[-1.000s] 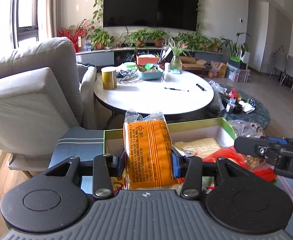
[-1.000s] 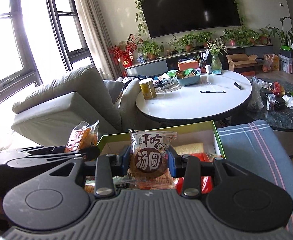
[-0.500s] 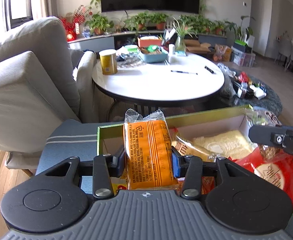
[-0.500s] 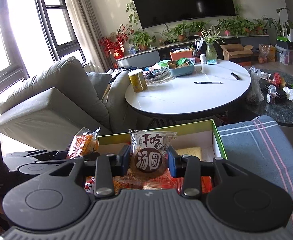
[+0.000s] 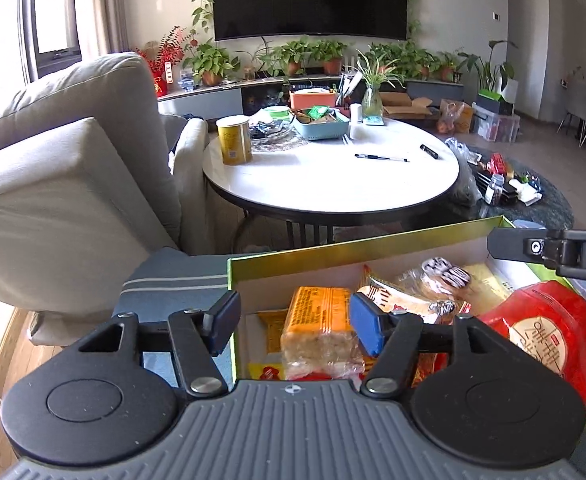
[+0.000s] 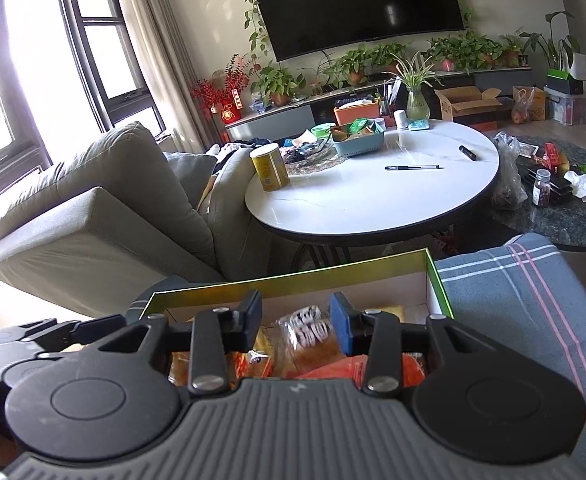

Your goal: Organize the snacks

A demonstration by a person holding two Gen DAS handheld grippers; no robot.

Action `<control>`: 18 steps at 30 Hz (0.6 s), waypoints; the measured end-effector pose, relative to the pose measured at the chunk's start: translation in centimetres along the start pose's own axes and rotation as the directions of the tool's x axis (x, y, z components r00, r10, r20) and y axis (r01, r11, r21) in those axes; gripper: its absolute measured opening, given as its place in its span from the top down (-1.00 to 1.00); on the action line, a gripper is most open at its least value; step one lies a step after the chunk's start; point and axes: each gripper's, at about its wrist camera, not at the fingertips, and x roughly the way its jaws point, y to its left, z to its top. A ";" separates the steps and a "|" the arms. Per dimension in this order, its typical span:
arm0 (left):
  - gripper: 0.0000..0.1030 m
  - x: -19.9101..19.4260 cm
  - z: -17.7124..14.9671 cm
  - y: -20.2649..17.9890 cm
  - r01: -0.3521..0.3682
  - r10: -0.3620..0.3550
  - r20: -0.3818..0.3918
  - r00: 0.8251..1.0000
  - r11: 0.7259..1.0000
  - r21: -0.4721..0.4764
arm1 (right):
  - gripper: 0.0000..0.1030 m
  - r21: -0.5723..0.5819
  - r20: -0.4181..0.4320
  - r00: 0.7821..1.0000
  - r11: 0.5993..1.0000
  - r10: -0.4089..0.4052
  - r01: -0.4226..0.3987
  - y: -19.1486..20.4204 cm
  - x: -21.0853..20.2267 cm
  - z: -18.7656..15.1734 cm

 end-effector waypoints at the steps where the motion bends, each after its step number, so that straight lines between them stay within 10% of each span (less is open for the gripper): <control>1: -0.12 -0.3 -0.2 0.2 -0.002 0.002 0.001 1.000 1.000 -0.009 | -0.65 -0.001 0.000 1.000 1.000 0.001 -0.001 0.0 -0.2 -0.1; 18: -0.19 -8.3 -4.0 0.8 0.003 -0.003 -0.001 1.000 0.999 -0.037 | -0.65 -0.053 -0.023 0.999 0.998 0.033 -0.034 1.0 -6.3 -3.6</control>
